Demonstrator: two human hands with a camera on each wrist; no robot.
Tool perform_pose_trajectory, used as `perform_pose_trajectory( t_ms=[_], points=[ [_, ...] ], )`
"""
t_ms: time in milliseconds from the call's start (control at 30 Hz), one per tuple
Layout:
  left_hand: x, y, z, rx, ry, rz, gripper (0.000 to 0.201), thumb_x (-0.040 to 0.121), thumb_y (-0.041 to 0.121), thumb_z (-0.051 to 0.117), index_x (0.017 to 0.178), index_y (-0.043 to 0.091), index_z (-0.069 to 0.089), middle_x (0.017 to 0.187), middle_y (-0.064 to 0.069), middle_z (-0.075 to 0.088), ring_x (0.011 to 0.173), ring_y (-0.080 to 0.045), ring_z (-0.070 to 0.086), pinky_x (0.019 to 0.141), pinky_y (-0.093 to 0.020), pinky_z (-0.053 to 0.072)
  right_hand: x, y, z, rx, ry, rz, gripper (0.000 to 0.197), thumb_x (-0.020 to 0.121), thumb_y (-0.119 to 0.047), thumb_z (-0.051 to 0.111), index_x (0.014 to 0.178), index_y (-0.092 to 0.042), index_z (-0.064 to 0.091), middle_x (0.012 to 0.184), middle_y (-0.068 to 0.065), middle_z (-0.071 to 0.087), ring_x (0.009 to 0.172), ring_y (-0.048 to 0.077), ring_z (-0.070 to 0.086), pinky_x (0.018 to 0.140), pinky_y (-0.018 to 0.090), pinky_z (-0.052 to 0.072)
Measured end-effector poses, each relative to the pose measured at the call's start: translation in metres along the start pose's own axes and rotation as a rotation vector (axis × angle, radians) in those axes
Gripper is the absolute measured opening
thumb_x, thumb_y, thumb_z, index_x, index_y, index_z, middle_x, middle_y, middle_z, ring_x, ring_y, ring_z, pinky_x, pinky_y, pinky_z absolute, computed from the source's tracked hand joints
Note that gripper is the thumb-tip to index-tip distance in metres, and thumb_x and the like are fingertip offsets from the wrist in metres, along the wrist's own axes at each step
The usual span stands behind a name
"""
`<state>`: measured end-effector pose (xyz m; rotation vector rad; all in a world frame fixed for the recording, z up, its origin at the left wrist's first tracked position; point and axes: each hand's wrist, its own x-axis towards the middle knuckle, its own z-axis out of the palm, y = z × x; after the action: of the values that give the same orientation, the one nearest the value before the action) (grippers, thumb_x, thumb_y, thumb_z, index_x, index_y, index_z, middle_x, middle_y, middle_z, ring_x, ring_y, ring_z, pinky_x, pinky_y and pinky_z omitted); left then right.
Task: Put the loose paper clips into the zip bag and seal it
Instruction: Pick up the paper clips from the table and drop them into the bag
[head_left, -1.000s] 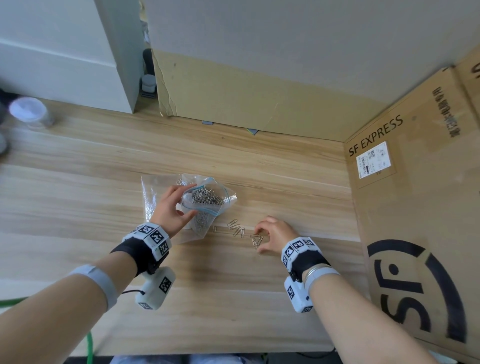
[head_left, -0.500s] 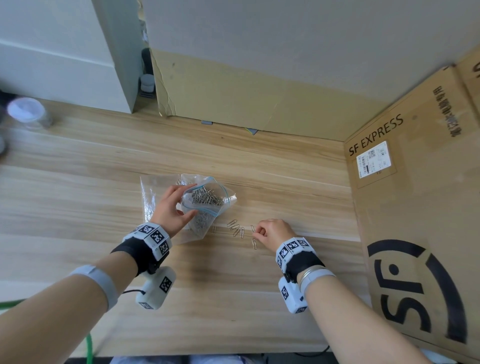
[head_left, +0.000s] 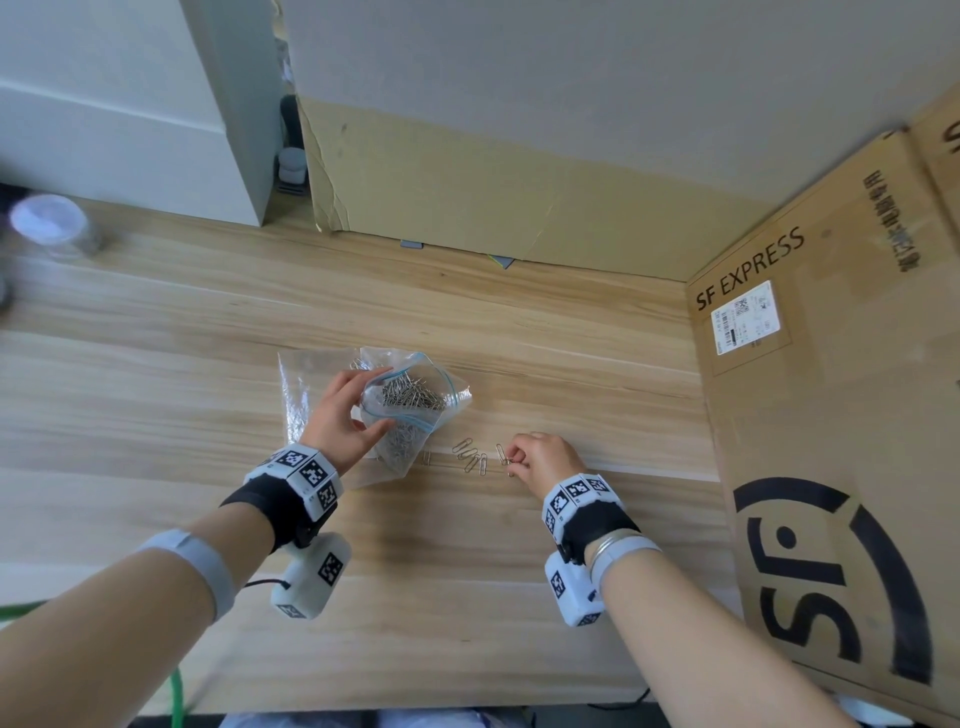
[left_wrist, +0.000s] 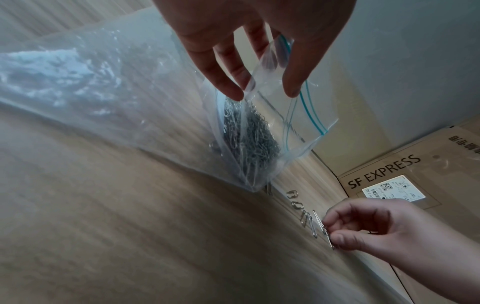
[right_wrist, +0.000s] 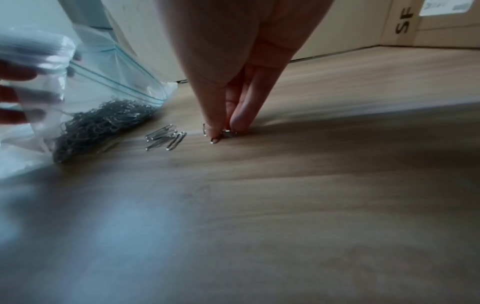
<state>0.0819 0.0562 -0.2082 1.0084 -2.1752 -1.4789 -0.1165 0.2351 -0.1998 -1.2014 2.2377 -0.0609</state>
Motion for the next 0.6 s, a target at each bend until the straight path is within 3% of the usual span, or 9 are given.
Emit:
perform_pose_trajectory(
  t_ms=[233,367,433,500,600],
  points=[
    [0.001,-0.002,0.000,-0.007,-0.001,0.005,0.059,0.074,0.003,0.068,0.125,0.025,0.047,0.113,0.005,0.041,0.084,-0.002,0.047,0.063,-0.002,0.046,0.003,-0.008,0.005,-0.028,0.006,0.064,0.021,0.081,-0.024,0.065,0.100,-0.013,0.061,0.100,0.004,0.064,0.093,0.021,0.060,0.084,0.033,0.050],
    [0.002,-0.004,0.002,-0.019,0.007,0.021,0.059,0.073,0.002,0.069,0.122,0.029,0.048,0.104,0.021,0.039,0.084,0.008,0.045,0.061,-0.004,0.047,0.006,-0.009,0.005,-0.014,0.030,0.116,0.014,0.084,-0.011,0.056,0.096,-0.013,0.062,0.095,0.005,0.069,0.088,0.022,0.063,0.077,0.029,0.052],
    [0.003,-0.006,0.002,-0.017,0.010,0.021,0.058,0.073,0.002,0.069,0.123,0.025,0.049,0.104,0.025,0.036,0.084,0.004,0.046,0.061,-0.006,0.048,0.007,-0.009,0.004,-0.010,0.041,0.151,0.014,0.083,-0.010,0.055,0.096,-0.013,0.062,0.093,0.006,0.070,0.086,0.022,0.064,0.073,0.027,0.052],
    [0.003,-0.007,0.002,-0.015,0.011,0.019,0.059,0.073,0.003,0.069,0.124,0.024,0.049,0.105,0.024,0.037,0.084,0.004,0.046,0.061,-0.006,0.047,0.009,-0.009,0.002,0.003,0.062,0.185,0.012,0.084,-0.012,0.056,0.094,-0.012,0.062,0.092,0.005,0.070,0.085,0.022,0.064,0.071,0.026,0.049],
    [0.002,-0.007,0.003,-0.011,0.013,0.014,0.058,0.074,0.003,0.069,0.124,0.025,0.048,0.106,0.010,0.042,0.084,-0.005,0.047,0.061,-0.006,0.048,0.012,-0.018,0.001,0.037,0.105,0.224,0.012,0.085,-0.016,0.054,0.088,-0.011,0.064,0.089,0.006,0.071,0.083,0.024,0.064,0.070,0.027,0.049]
  ],
)
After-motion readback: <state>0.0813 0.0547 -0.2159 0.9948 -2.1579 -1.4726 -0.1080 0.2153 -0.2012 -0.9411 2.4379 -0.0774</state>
